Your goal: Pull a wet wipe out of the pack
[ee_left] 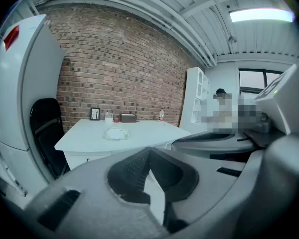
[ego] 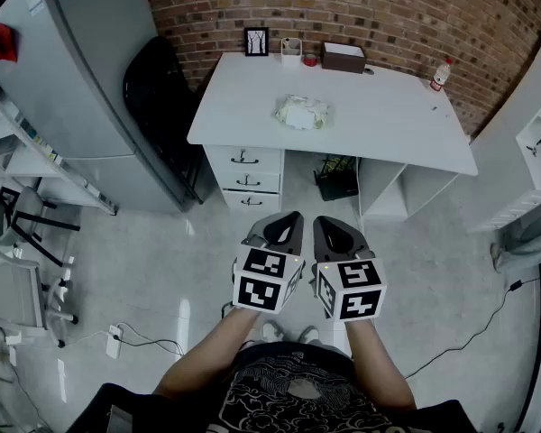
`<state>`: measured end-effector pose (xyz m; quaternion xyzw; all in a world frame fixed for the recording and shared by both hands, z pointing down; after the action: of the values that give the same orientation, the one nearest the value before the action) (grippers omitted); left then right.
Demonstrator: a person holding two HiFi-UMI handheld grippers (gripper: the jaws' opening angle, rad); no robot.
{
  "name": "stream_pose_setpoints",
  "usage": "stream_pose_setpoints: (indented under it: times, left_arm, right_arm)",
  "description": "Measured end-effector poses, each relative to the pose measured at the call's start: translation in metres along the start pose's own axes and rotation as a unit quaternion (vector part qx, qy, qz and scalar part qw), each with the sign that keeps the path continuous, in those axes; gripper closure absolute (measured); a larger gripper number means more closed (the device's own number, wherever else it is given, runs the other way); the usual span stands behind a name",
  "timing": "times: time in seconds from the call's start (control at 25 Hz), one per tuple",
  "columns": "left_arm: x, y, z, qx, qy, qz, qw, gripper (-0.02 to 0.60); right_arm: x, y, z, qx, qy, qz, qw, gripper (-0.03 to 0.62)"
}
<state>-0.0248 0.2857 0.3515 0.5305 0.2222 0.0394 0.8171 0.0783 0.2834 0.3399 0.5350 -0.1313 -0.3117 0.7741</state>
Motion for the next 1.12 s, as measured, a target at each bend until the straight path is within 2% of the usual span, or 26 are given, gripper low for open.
stream_pose_setpoints:
  times: [0.2,0.72,1.12]
  left_arm:
    - [-0.002,0.000,0.000,0.001,0.006,0.000,1.0000,0.571]
    - [-0.011,0.001,0.016,-0.003,0.005,0.005,1.0000,0.571]
    - [-0.023,-0.016,0.067,-0.005,-0.017,-0.001,0.9998,0.571]
  right_arm:
    - [-0.008,-0.002,0.002,0.008,-0.004,-0.015,1.000,0.576]
    - [0.002,0.003,0.022,0.008,-0.003,-0.002,1.000,0.576]
    - [0.045,-0.002,0.065,0.015,-0.027,0.000,1.000,0.576]
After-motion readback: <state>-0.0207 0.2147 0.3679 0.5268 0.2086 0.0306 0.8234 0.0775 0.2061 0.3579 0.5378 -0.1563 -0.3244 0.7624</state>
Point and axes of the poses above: the fingertips, and each gripper's own axes: z forward along the fingers, x to its right, y out of its underside, the point moved 7 cm from there along -z, backward along the fingers, and after that the axes turned 11 degrees about -z, right-handed, at the moved point
